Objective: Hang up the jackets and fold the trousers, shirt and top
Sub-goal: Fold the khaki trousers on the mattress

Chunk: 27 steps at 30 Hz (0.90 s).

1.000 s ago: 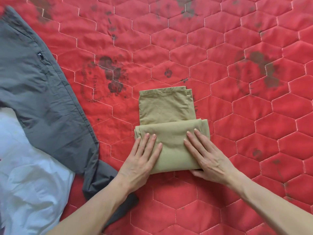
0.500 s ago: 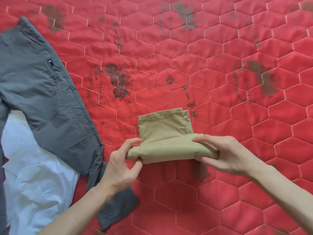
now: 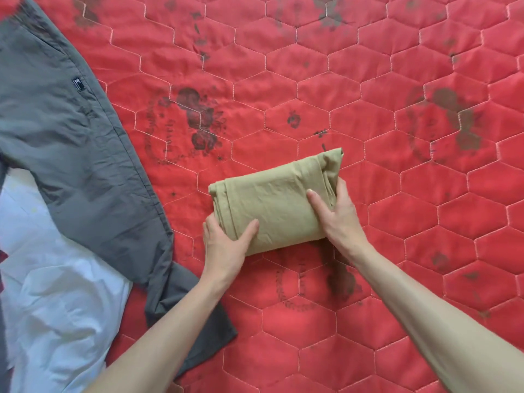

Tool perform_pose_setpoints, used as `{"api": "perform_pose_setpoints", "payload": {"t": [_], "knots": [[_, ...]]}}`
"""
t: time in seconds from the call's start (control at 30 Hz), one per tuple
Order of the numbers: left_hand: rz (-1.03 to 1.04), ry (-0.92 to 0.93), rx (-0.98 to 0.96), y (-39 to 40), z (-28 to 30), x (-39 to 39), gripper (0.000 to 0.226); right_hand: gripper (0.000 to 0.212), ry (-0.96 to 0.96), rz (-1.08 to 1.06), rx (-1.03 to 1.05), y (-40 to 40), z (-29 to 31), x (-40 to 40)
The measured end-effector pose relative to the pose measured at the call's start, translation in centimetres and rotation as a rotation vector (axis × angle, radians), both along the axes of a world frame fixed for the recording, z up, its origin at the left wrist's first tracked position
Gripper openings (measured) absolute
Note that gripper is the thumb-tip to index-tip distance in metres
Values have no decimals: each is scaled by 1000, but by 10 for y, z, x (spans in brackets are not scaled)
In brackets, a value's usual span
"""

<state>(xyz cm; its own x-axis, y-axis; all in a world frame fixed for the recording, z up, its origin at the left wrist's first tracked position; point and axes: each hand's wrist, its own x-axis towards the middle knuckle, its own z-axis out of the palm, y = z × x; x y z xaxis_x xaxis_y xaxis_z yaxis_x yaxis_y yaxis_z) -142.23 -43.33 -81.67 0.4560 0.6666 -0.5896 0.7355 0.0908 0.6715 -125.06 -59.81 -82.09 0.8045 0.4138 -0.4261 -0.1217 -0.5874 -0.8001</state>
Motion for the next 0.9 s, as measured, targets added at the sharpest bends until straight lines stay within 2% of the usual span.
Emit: {"api": "perform_pose_setpoints", "payload": {"t": [0.07,0.17,0.23,0.3,0.37,0.43,0.5,0.57,0.6,0.67,0.8,0.9], "knots": [[-7,136,75,3,-1,7,80,51,-86,18,-198,6,-5,2],[22,225,71,13,0,19,82,63,-136,-17,-311,15,1,2],[24,231,3,23,0,24,81,68,-133,1,-389,17,4,3],[81,169,-142,33,1,24,71,68,-56,27,-424,18,6,9],[144,92,-297,41,2,24,52,70,98,33,-381,18,9,17],[140,56,-383,45,5,22,46,71,186,29,-275,14,7,18],[151,27,-471,46,7,18,57,57,195,-22,-159,7,4,12],[257,-41,-646,46,10,10,70,34,204,-101,-25,2,2,3],[315,-76,-729,46,12,6,70,27,214,-141,35,2,5,0],[337,-135,-820,47,16,-1,62,32,221,-177,108,0,11,-5],[250,-204,-831,49,33,-8,47,41,134,-140,149,-4,32,-12],[237,-256,-835,45,61,-14,44,67,39,-71,160,-8,62,-17]]}}
